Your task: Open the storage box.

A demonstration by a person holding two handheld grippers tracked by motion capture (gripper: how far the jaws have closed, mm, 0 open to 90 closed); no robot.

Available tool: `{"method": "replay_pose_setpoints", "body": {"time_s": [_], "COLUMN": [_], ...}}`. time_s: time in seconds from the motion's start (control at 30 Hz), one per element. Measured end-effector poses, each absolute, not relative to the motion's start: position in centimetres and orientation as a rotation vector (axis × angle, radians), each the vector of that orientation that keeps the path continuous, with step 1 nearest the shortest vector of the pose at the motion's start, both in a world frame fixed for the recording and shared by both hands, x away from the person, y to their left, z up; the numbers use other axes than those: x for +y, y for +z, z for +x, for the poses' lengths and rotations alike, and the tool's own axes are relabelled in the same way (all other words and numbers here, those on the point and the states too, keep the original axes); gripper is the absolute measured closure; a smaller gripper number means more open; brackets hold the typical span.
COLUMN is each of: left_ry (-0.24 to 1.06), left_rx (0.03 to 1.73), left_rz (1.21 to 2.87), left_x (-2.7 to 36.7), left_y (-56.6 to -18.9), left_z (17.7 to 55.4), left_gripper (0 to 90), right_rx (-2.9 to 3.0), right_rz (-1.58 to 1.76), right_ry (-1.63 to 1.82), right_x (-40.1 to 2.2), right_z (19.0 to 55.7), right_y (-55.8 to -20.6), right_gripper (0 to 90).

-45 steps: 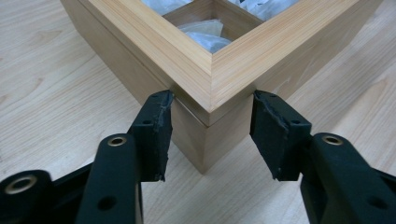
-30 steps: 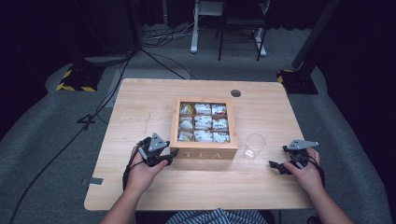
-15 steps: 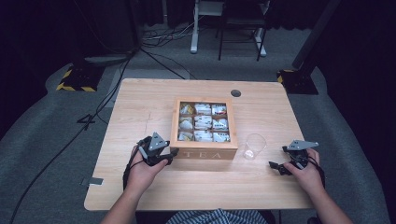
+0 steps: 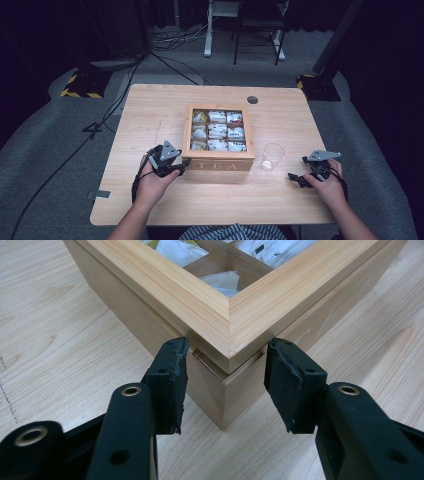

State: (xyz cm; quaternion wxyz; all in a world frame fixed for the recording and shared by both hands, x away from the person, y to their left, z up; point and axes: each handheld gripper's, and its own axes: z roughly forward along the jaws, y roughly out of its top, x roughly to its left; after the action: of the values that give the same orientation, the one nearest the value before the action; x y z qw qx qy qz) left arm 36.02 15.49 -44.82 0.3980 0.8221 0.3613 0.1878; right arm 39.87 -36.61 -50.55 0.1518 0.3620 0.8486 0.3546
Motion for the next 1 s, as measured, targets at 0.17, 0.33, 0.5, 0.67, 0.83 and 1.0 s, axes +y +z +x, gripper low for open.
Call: {"method": "replay_pose_setpoints", "body": {"time_s": [0.17, 0.33, 0.5, 0.67, 0.83, 1.0], "left_ry": [0.484, 0.496, 0.512, 0.522, 0.534, 0.559], "left_rx": [0.909, 0.905, 0.901, 0.901, 0.894, 0.887], "left_rz": [2.081, 2.07, 2.068, 2.037, 2.017, 2.008], "left_x": [15.5, 15.5, 15.3, 15.3, 15.3, 15.1], "left_y": [-44.5, -44.0, -43.8, -43.6, -43.1, -42.8], "left_z": [36.0, 36.0, 36.2, 36.4, 36.8, 37.1], "left_gripper": [51.5, 50.8, 49.6, 47.5, 46.3, 43.9], "right_rx": [2.435, 2.435, 2.435, 2.432, 2.43, 2.43], "right_rz": [1.04, 1.04, 1.039, 1.045, 1.05, 1.05], "right_ry": [1.018, 1.018, 1.018, 1.015, 1.014, 1.014], "right_x": [-36.6, -36.6, -36.6, -36.6, -36.6, -36.6], "right_z": [39.9, 39.9, 39.9, 39.8, 39.8, 39.8], "right_y": [-50.6, -50.6, -50.6, -50.5, -50.5, -50.5], "right_gripper": [0.5, 0.5, 0.5, 0.5, 0.5, 0.5]}}
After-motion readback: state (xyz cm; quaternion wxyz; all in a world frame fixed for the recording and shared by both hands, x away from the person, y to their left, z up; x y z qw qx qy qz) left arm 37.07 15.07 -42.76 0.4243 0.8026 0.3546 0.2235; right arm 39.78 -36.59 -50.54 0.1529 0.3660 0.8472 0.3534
